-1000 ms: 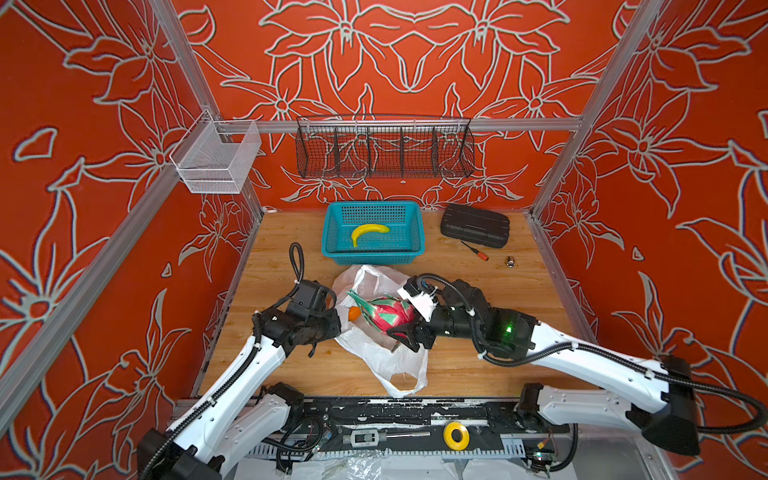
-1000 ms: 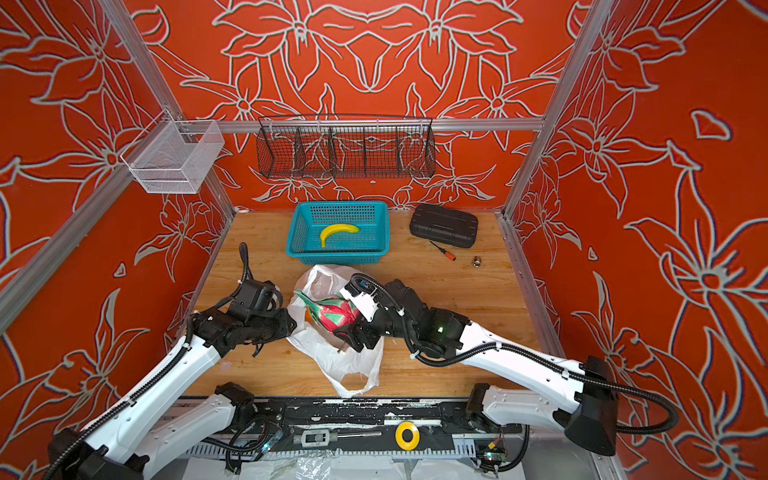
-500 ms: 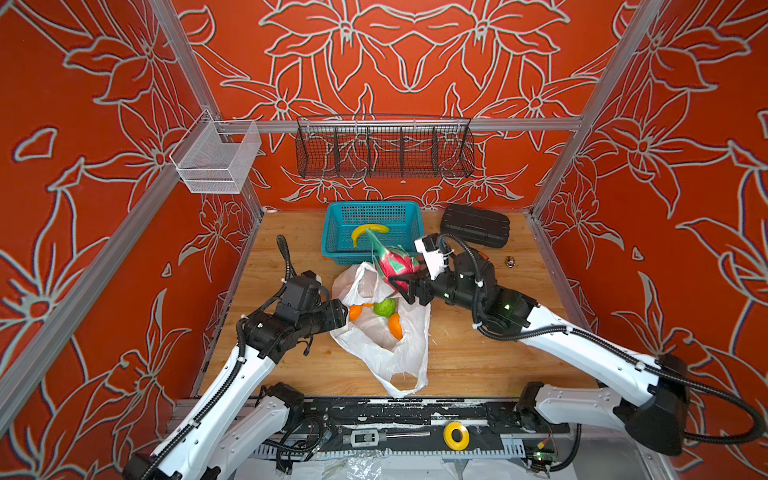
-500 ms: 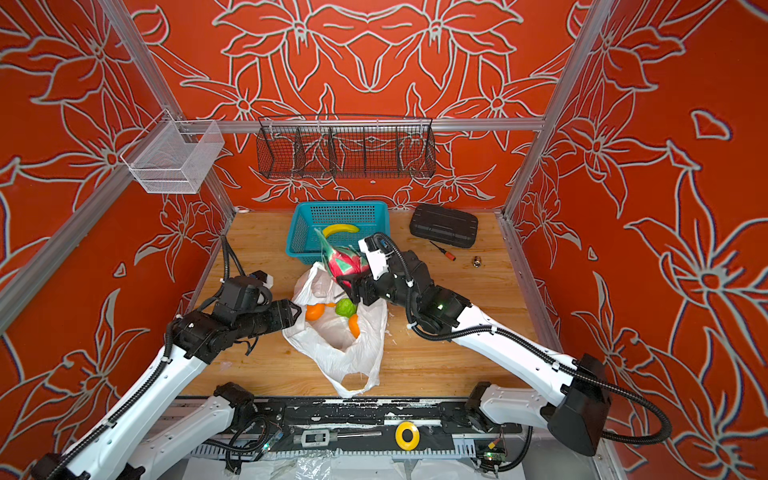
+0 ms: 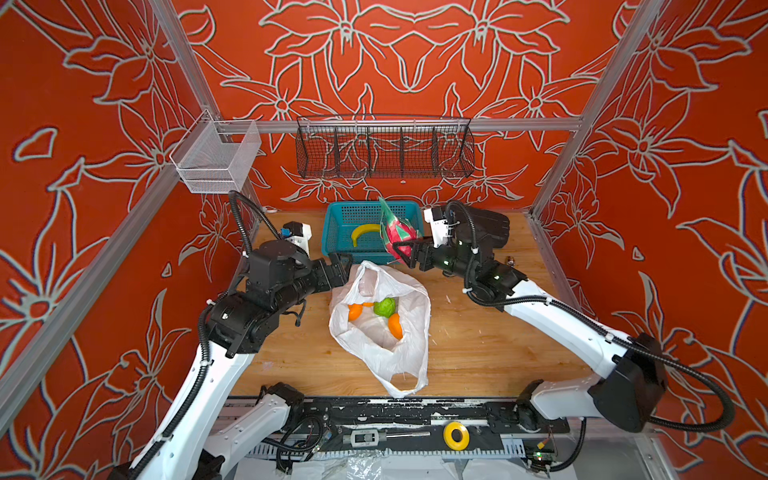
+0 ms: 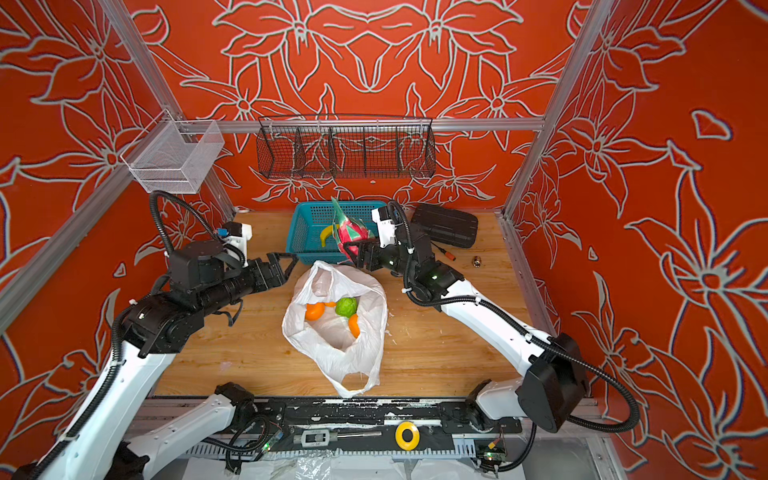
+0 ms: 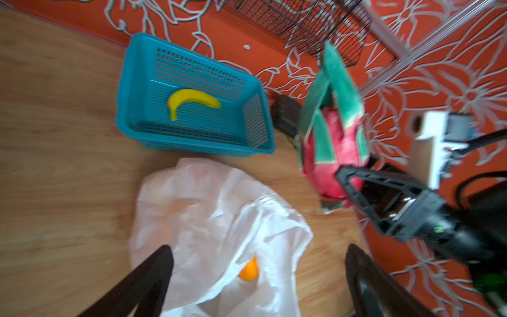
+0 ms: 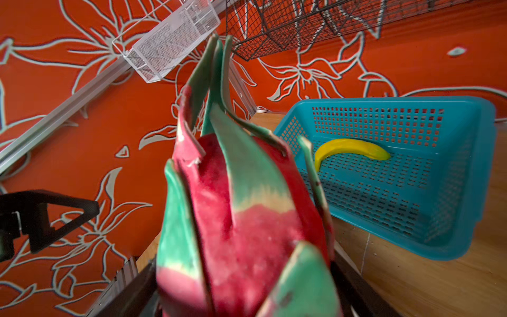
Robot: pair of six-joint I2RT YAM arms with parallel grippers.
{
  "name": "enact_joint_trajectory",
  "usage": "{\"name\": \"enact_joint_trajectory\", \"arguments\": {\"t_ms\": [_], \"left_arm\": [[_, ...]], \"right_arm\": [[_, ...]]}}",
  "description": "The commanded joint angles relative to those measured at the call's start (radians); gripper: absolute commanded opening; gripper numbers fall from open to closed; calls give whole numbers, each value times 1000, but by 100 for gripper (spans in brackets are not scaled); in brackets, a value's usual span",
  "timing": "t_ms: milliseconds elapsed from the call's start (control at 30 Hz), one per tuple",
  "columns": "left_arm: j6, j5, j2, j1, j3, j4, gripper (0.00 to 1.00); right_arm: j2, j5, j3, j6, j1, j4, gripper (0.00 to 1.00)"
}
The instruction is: Untie the knot of the plastic bag and take out the fruit
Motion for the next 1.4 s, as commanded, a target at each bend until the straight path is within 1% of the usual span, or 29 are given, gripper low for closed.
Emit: {"name": "enact_joint_trajectory", "arguments": {"t_ms": [0, 100, 267, 467, 633, 733, 800, 900, 1000, 1133, 1200, 1233, 1300, 1333, 1367], "left_arm": [[-53, 153, 83, 0, 33, 111, 97], [-87, 189, 141, -1, 58, 140, 97], [-123, 138, 217, -7, 51, 197, 97], [-173, 170, 305, -24, 65, 279, 97], [-259, 194, 326, -33, 42, 349, 97], [-276, 216, 337, -37, 34, 341, 100], [-273, 243, 348, -41, 31, 334, 97], [-278, 286, 360, -46, 30, 335, 86], [-303, 311, 363, -49, 17, 363, 80], [-329, 348, 358, -49, 10, 411, 69], [-321, 341, 355, -49, 18, 404, 65], [-311, 326, 353, -49, 23, 393, 64], [-286, 285, 346, -46, 31, 371, 63], [-276, 261, 342, -41, 32, 366, 62], [-273, 246, 338, -34, 31, 362, 62]], "right_arm": [[16, -119, 67, -3, 0, 139, 52], [39, -164, 82, 8, 0, 167, 52], [69, -225, 74, 27, 0, 247, 49], [108, -319, 84, 51, 1, 299, 45], [104, -323, 59, 31, 5, 306, 44], [95, -324, 42, 29, 8, 323, 44], [91, -325, 42, 22, 9, 320, 44], [93, -335, 42, 15, 9, 333, 44], [93, -350, 39, 18, 11, 359, 44], [92, -347, 34, 13, 12, 360, 46], [84, -344, 26, 11, 12, 360, 52], [77, -336, 18, 13, 12, 360, 65], [52, -297, -2, 20, 12, 361, 84], [34, -269, -16, 20, 13, 361, 92], [17, -249, -29, 19, 13, 362, 96]]}}
